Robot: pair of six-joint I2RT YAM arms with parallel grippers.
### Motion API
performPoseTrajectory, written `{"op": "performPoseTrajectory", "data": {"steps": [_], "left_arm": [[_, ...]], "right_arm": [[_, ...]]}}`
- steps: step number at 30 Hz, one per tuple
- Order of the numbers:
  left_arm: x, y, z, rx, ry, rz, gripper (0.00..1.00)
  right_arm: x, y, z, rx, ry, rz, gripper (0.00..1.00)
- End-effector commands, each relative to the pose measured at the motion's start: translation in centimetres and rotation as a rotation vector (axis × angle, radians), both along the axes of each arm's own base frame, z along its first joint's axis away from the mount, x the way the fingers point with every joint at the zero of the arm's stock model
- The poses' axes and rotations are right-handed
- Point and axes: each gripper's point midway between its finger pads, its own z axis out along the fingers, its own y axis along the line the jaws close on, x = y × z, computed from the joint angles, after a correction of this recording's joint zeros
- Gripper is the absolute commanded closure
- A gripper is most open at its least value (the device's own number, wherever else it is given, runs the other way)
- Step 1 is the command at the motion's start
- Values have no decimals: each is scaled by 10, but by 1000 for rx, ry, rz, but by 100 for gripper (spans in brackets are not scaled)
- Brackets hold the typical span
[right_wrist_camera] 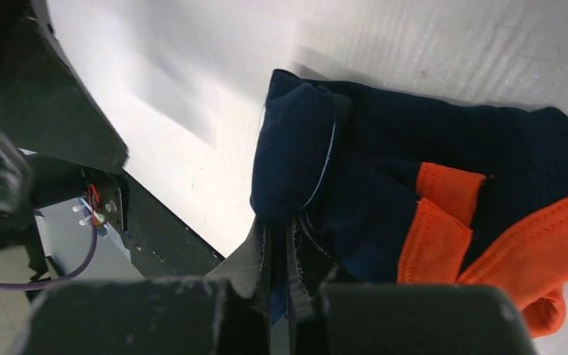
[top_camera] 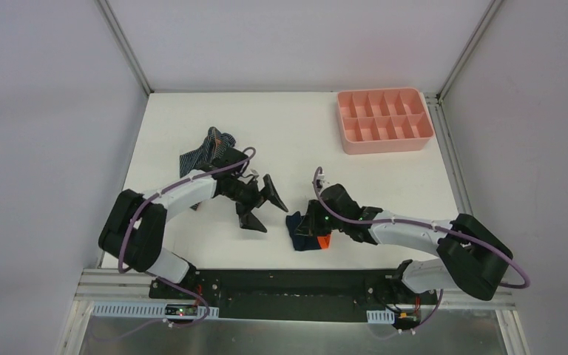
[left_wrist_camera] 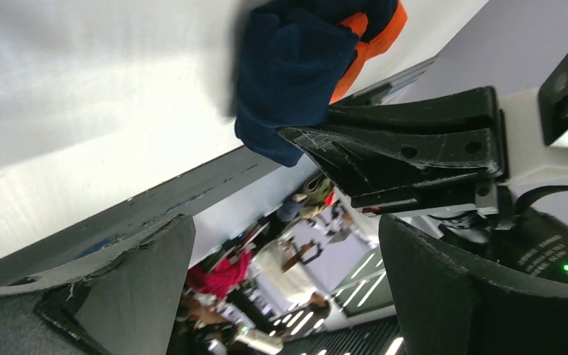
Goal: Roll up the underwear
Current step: Roll the underwear to the center of the board.
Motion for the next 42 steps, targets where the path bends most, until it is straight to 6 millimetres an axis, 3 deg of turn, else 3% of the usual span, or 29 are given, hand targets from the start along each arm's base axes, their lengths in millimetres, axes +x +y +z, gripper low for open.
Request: {"op": "performPoseTrajectory", "data": {"steps": [1,7,13,17,26,33,40,42], "left_arm": [[-9,-23,-6,28,-42,-151,1],[-4,-23,-23,174,-179,-196,1],[16,-23,-30,246,-227,-171,25],[22,-30,-42,278,-227,-204,27],[14,-37,-64,295,-177,-254,28],[12,-48,-70,268,-147,-264,40],[8,-55,-76,261,-119,-264,42],[8,-58,-78,255,-112,-261,47]], "right_arm": [[-8,-3,-2,71,58,-17,100],[-12,-7,-9,78,83,-20,100],[-16,-11,-13,73,93,-5,100],[-18,-13,-13,75,95,0,100],[-20,-17,-16,124,136,21,100],[-21,-20,-23,158,186,32,100],[-15,-21,-22,172,203,43,100],[-14,-21,-23,174,210,49,100]]}}
